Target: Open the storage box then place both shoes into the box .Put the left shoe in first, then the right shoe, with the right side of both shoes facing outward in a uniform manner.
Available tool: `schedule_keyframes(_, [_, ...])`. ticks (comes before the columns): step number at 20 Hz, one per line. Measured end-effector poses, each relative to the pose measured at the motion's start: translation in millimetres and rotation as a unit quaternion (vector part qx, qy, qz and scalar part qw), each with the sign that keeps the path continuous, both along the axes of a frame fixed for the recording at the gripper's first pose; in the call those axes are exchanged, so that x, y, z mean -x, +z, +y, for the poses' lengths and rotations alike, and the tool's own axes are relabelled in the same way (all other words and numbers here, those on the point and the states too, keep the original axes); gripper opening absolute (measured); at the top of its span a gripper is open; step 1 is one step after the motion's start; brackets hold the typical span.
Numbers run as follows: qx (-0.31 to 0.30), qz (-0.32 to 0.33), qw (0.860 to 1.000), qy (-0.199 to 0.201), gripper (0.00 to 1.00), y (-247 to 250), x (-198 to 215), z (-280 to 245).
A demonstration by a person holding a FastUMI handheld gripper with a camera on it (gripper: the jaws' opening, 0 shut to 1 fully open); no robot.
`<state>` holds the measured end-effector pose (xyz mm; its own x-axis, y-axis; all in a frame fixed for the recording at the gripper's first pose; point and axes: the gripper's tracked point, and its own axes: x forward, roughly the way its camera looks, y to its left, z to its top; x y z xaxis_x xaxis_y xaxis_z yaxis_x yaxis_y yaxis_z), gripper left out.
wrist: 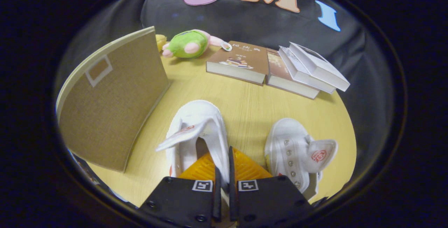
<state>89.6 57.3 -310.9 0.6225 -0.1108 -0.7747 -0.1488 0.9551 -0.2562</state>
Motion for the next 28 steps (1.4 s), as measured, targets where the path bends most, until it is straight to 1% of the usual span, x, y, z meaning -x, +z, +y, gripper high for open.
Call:
schedule_keyframes(2, [-0.001, -0.021, 1.000, 0.007, 0.15, 5.6, -2.1, 6.7])
schedule_keyframes(4, [-0.025, -0.031, 0.999, 0.000, 0.13, 10.8, -0.5, 12.7])
schedule_keyframes(5, [-0.043, -0.033, 0.999, -0.007, 0.13, 13.3, -0.2, 15.2])
schedule_keyframes(6, [-0.066, -0.031, 0.997, -0.013, 0.09, 12.3, 0.1, 20.6])
schedule_keyframes(8, [-0.107, -0.021, 0.994, -0.028, 0.09, 11.6, 2.9, 26.9])
schedule_keyframes(11, [-0.153, -0.018, 0.988, -0.031, 0.08, 10.3, 1.4, 35.5])
schedule_keyframes(14, [-0.208, -0.018, 0.977, -0.046, 0.08, 22.0, 1.3, 44.3])
schedule_keyframes(17, [-0.267, -0.019, 0.961, -0.067, 0.08, 48.5, 2.8, 50.8])
schedule_keyframes(21, [-0.324, -0.039, 0.942, -0.079, 0.08, 98.0, 0.8, 58.3])
schedule_keyframes(22, [-0.332, -0.050, 0.939, -0.077, 0.07, 113.6, -1.7, 60.8])
schedule_keyframes(25, [-0.342, -0.081, 0.935, -0.056, 0.08, 157.8, -5.1, 78.8])
schedule_keyframes(28, [-0.361, -0.092, 0.927, -0.031, 0.07, 190.4, -7.3, 112.7])
